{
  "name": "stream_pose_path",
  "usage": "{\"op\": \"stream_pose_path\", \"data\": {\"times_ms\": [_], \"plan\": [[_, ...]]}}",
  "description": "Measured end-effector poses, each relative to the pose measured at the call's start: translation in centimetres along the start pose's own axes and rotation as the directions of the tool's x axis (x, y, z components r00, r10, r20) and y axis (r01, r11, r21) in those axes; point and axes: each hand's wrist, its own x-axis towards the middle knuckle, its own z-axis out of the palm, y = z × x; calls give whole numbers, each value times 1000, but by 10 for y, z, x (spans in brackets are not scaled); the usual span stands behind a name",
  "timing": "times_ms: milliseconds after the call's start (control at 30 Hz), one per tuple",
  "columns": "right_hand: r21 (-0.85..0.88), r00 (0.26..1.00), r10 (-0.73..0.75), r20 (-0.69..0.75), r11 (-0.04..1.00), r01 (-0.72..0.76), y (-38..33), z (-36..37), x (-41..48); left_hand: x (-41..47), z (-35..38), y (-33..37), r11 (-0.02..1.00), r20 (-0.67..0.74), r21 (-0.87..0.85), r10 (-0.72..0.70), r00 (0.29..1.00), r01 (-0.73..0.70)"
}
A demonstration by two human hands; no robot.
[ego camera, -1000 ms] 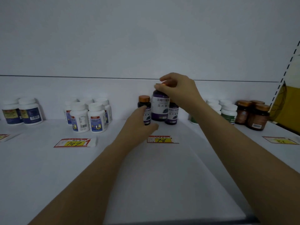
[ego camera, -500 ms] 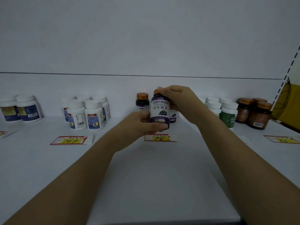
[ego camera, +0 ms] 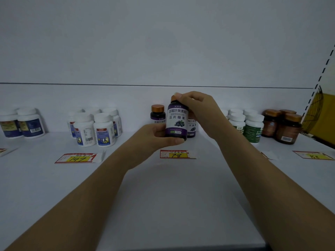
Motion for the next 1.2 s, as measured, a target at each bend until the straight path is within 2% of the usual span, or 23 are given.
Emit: {"op": "stream_pose_path", "data": {"times_ms": [133, 233, 333, 400, 467, 533, 633, 733, 867, 1000, 1067, 1200], "plan": [[20, 999, -47, -3, 999, 47, -5, 0, -2, 2, 1, 0, 1000, -42, -1, 16, 999, -16], [69, 995, -98, 30, 993, 96, -10, -1, -2, 3, 1, -1, 998, -165, 0, 66, 984, -67], [19, 989, -124, 79, 992, 123, -17, -1, -4, 4, 2, 0, 981, -283, 156, 159, 946, -118], [-48, 992, -113, 49, 992, 116, -16, 1, -3, 6, 5, -3, 953, -310, 284, 199, 930, -109], [8, 998, -66, -19, 998, 66, -12, -1, -3, 8, 7, -6, 955, -304, 283, 173, 937, -85], [139, 1000, -4, -28, 990, 8, -8, -5, -3, 9, 6, -4, 982, -272, 187, 65, 960, -13], [307, 999, 41, 15, 951, -44, -6, -12, -3, 8, 2, 0, 995, -103, 48, -78, 992, 83], [383, 995, 30, 99, 921, -65, -3, -14, -2, 6, 0, 1, 995, -47, 2, -96, 994, 96], [345, 986, 34, 166, 934, -90, -3, -13, 0, 6, 2, 0, 995, -151, 63, -64, 986, 74], [370, 995, 73, 74, 924, -95, -2, -6, 0, 9, 5, -3, 989, -298, 147, 15, 954, 31], [438, 996, 82, 39, 894, -91, -2, -5, 0, 9, 7, -1, 979, -285, 197, 11, 959, 48], [498, 997, 57, 45, 864, -71, -5, -8, 1, 10, 10, 3, 975, -118, 201, -70, 991, 92]]}}
